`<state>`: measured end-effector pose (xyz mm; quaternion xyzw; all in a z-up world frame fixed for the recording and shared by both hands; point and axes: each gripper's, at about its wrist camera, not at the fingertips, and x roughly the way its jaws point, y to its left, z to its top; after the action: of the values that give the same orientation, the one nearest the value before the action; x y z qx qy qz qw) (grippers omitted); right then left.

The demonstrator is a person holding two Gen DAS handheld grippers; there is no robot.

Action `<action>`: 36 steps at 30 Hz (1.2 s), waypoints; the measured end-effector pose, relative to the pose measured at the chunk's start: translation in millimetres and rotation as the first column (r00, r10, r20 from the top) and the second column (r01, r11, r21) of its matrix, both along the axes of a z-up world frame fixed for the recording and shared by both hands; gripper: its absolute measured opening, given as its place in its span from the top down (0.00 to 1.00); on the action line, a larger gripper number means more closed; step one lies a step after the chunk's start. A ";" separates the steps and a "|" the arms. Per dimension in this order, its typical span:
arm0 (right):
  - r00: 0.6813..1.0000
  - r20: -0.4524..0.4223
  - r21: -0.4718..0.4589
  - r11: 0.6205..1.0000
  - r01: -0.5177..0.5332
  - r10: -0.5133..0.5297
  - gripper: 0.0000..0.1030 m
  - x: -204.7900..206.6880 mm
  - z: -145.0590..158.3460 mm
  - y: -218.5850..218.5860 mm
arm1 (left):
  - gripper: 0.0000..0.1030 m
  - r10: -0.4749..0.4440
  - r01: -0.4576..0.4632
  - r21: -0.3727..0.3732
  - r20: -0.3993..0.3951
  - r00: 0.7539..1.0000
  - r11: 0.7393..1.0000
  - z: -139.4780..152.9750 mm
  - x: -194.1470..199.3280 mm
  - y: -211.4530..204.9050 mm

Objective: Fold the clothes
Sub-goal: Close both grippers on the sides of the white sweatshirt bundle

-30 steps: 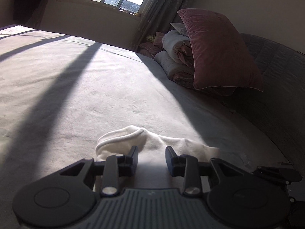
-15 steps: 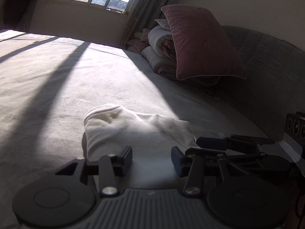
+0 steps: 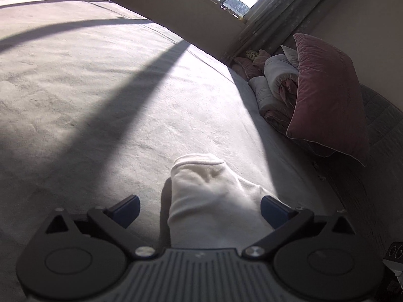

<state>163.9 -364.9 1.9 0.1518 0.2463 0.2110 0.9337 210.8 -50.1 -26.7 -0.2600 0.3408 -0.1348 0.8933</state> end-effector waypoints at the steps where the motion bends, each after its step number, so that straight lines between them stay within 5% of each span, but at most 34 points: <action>1: 1.000 -0.022 0.026 1.000 0.006 -0.005 0.08 2.1 -1.4 -2.2 | 0.01 -0.013 0.013 0.001 -0.014 1.000 1.000 -3.9 0.5 0.5; 6: 0.991 -0.132 0.150 0.988 0.041 -0.021 0.07 12.3 -8.5 -13.1 | 0.01 -0.063 0.064 0.007 -0.092 0.994 0.998 -7.6 8.7 -1.5; 17: 0.967 -0.256 0.158 0.986 0.060 -0.018 0.07 22.6 -29.9 -4.3 | 0.01 -0.085 0.086 -0.002 -0.100 0.991 0.996 -13.1 10.8 1.3; 32: 0.975 -0.224 0.194 0.980 0.052 -0.008 0.21 18.6 -39.3 3.0 | 0.01 -0.079 0.082 0.096 -0.032 0.996 0.992 -16.4 6.1 -16.3; 36: 0.974 -0.225 0.206 0.977 0.058 -0.010 0.33 19.0 -38.1 3.7 | 0.03 -0.105 0.105 0.133 -0.008 0.994 0.986 -17.9 2.0 -27.4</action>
<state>182.9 -361.2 -36.2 0.2771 0.3230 0.2014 0.8822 212.7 -77.5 -44.6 -0.1815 0.3628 -0.1585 0.9002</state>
